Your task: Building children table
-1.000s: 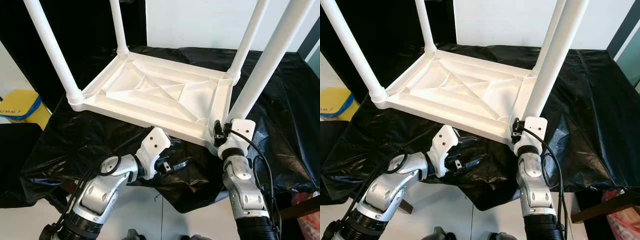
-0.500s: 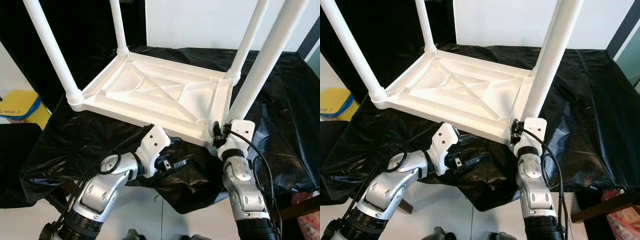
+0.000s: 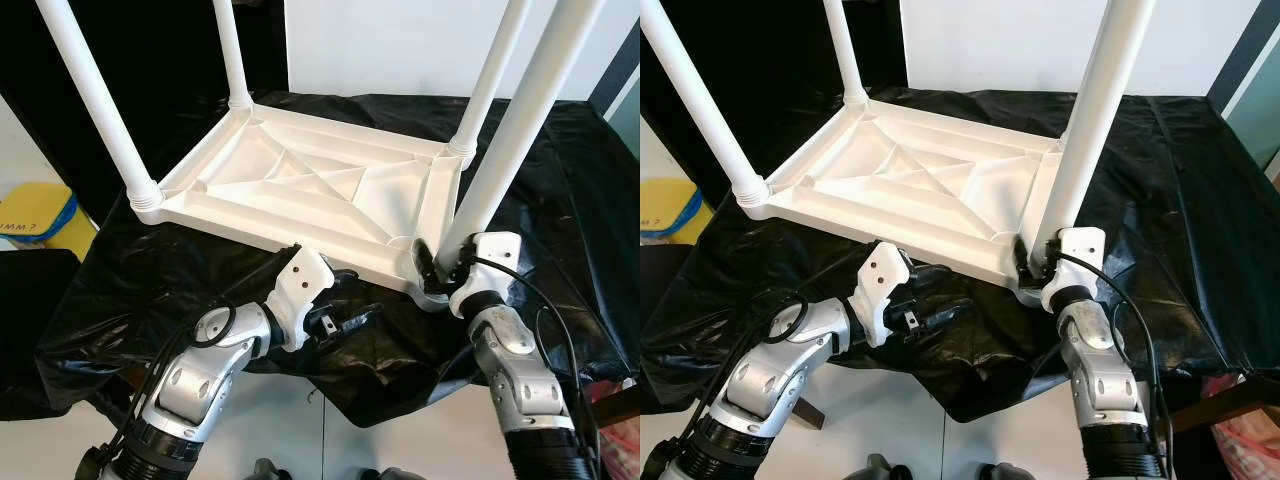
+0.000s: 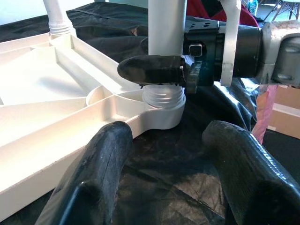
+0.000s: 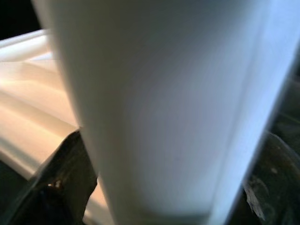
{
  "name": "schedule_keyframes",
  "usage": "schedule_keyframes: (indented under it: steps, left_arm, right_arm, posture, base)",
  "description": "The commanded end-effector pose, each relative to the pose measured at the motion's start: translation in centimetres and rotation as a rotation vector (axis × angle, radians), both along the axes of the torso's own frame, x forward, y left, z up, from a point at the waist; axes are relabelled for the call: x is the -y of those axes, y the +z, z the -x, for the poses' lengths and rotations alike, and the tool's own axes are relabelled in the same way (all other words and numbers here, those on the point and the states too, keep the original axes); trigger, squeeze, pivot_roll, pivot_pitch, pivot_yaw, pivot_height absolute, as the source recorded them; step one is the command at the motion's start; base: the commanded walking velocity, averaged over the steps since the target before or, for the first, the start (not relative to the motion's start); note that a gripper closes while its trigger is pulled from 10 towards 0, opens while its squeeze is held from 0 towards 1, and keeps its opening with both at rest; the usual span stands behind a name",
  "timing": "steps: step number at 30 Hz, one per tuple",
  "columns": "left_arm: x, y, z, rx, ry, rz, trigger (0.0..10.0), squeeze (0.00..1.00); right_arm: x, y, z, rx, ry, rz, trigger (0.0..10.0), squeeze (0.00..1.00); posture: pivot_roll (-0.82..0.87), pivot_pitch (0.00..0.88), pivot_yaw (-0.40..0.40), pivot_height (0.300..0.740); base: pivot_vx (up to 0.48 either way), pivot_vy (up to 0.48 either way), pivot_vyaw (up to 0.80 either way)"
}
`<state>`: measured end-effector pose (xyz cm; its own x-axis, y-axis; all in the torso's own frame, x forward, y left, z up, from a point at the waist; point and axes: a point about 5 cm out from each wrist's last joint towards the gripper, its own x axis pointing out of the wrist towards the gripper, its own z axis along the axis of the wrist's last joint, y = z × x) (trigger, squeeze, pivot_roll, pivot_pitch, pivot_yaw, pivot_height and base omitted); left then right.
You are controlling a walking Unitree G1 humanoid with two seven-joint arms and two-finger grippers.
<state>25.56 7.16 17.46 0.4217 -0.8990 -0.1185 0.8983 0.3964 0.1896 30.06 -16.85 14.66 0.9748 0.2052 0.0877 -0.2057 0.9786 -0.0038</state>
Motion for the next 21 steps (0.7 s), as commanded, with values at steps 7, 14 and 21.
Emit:
schedule_keyframes:
  steps: [7,14,21]
  left_arm:
    - [-0.3,-0.3,-0.1,0.0,0.023,-0.028,10.0,0.0]
    - [-0.6,-0.2,0.3,-0.014,0.002,-0.032,10.0,0.0]
    - [-0.4,0.0,0.4,-0.012,0.006,-0.019,10.0,0.0]
  right_arm:
    - [0.1,-0.2,-0.6,-0.03,0.218,0.065,10.0,0.0]
    - [-0.2,-0.3,-1.4,-0.042,0.322,0.11,10.0,0.0]
    - [-0.5,-0.3,-1.7,-0.041,0.371,0.11,0.0,0.0]
  posture:
    - [-0.06,0.134,-0.016,0.74]
    - [-0.04,0.138,-0.03,0.74]
    - [-0.02,0.144,-0.05,0.74]
  base:
    - [0.0,0.0,0.0]
    - [0.0,0.0,0.0]
    - [0.0,0.0,0.0]
